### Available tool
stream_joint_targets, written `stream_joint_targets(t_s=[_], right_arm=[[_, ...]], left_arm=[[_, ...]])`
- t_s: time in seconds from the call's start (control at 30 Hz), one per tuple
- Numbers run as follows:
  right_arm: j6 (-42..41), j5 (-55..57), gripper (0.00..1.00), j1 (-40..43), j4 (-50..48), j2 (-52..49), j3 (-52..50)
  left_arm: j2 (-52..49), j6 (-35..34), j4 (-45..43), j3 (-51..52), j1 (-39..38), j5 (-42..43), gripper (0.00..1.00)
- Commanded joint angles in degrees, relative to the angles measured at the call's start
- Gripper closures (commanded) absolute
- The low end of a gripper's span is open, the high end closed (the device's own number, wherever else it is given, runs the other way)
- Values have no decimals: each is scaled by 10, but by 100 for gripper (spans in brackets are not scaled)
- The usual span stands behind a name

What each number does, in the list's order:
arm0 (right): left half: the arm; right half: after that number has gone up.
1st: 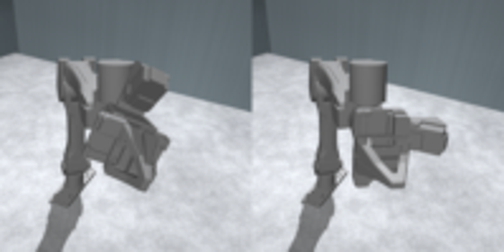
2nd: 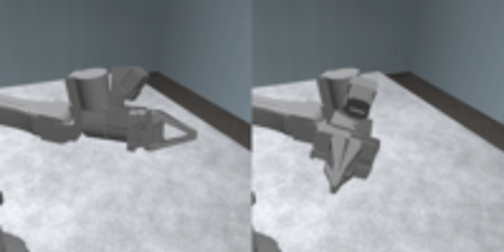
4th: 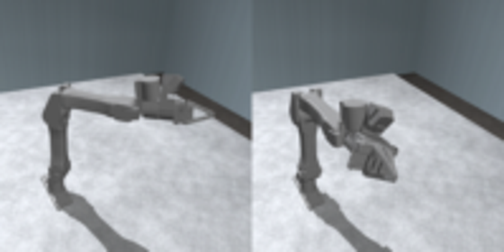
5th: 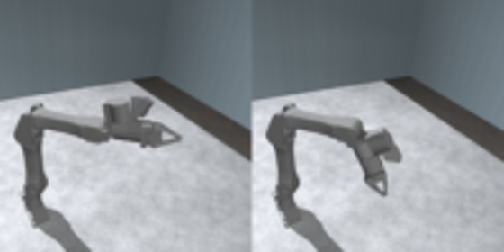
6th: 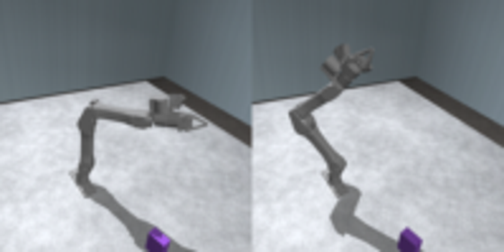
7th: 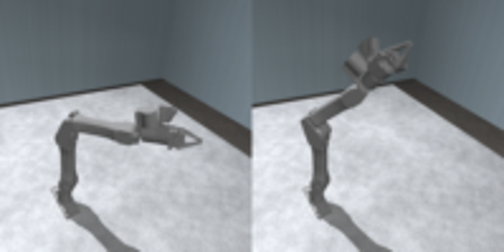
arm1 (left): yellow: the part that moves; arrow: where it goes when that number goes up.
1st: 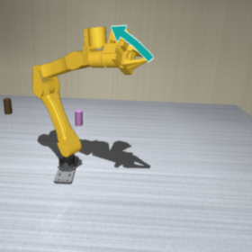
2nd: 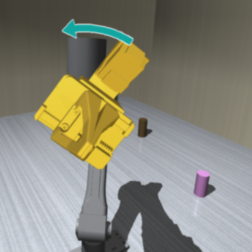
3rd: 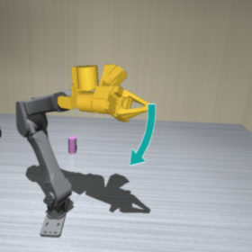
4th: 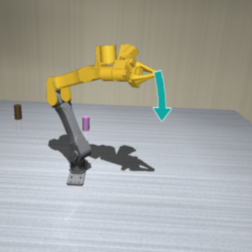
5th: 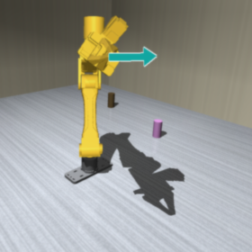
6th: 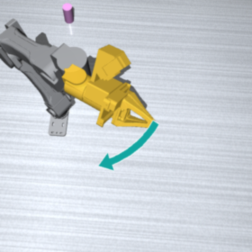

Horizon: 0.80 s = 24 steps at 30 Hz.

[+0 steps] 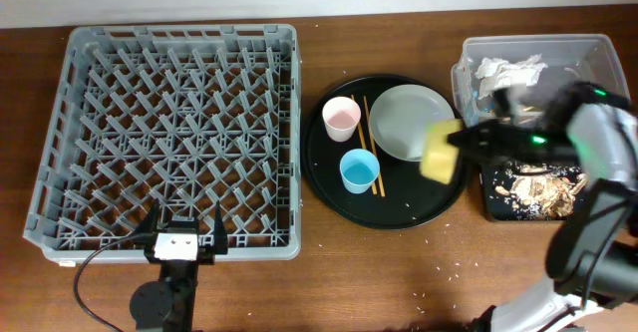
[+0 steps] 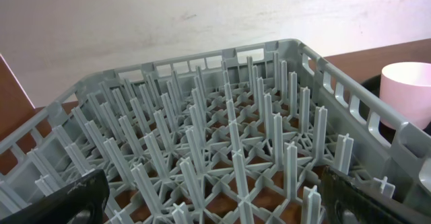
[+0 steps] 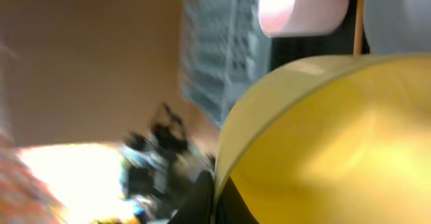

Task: Sort waste into correct bins and load items into the dishwasher rack
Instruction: 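Return the yellow bowl to the round tray with right gripper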

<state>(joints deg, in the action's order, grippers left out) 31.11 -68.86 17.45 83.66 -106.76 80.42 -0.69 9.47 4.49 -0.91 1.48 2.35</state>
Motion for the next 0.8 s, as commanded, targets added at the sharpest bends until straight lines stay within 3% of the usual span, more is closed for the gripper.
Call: stream_joint_targets(t_s=[0.0, 0.13, 0.3, 0.47, 0.67, 0.77], right_arm=[[-131, 184, 96, -99, -49, 14, 19], [-308, 405, 96, -186, -109, 14, 19], [-442, 581, 96, -256, -129, 14, 19], [-493, 623, 96, -304, -160, 14, 19], [-534, 650, 64, -333, -158, 14, 19], [-541, 628, 63, -327, -162, 14, 25]], left_arm=[[3, 9, 0, 4, 3, -2, 0], [3, 9, 0, 4, 3, -2, 0], [3, 9, 0, 4, 3, -2, 0], [3, 9, 0, 4, 3, -2, 0], [3, 9, 0, 4, 3, -2, 0], [3, 9, 0, 4, 3, -2, 0]])
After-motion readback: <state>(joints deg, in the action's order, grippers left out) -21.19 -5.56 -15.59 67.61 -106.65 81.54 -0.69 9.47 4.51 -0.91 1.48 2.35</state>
